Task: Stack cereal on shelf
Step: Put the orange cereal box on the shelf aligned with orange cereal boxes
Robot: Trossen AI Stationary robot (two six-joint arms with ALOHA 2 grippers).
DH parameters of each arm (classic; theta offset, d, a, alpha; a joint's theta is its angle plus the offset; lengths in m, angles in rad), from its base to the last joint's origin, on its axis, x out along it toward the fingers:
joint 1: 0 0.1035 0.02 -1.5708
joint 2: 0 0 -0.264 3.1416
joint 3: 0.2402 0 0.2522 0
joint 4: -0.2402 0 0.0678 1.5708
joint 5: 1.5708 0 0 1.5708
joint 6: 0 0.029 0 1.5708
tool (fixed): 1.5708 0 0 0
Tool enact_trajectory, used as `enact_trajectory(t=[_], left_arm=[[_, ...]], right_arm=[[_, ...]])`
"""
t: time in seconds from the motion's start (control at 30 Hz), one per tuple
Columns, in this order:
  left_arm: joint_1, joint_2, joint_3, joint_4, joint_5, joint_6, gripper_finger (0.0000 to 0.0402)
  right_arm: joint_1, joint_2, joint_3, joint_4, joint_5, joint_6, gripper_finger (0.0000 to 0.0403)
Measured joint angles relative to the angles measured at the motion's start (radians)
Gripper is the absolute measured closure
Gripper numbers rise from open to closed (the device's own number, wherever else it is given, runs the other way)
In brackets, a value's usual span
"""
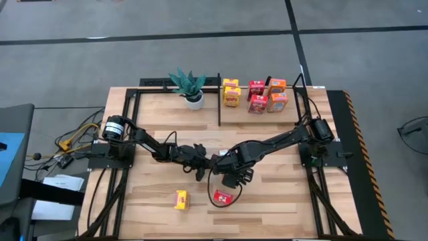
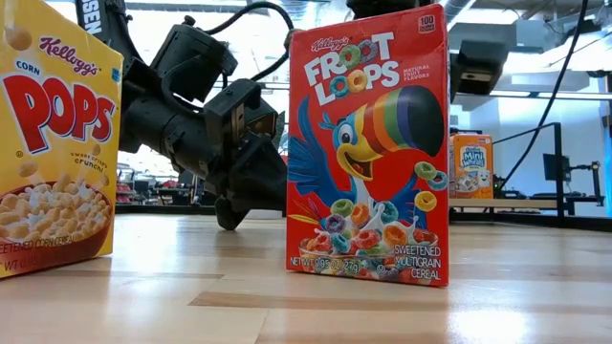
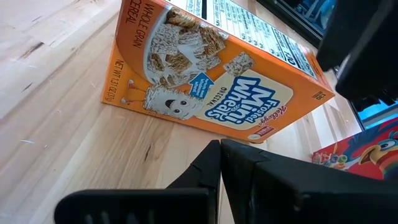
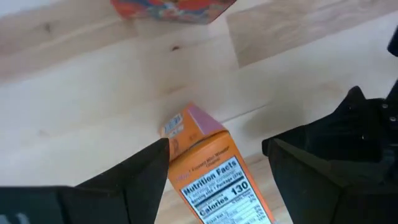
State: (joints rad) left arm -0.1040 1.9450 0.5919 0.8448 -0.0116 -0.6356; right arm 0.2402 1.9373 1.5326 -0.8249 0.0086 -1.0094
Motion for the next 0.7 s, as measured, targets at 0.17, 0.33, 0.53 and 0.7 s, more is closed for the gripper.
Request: enact_trajectory(t=[0.17,0.33,0.53,0.7], left_arm=[[0.000,0.000,0.000,0.000,-0.001,-0.008,0.0401],[-0.007,0.000,0.000,0.000,-0.009,-0.008,0.0401],[-0.012,0.001,0.000,0.000,-0.027,-0.009,0.0401],[-0.012,0.001,0.000,0.001,-0.028,-0.016,0.0401]], right_arm=[[-0.009,0.000,-0.035,-0.017,0.002,-0.101,0.0103],[-0.008,0.001,-0.061,-0.018,0.003,-0.118,0.0103],[-0.014,0.001,-0.086,0.002,0.068,-0.162,0.0103],[-0.035,0.001,-0.107,-0.012,0.077,-0.184,0.0104]])
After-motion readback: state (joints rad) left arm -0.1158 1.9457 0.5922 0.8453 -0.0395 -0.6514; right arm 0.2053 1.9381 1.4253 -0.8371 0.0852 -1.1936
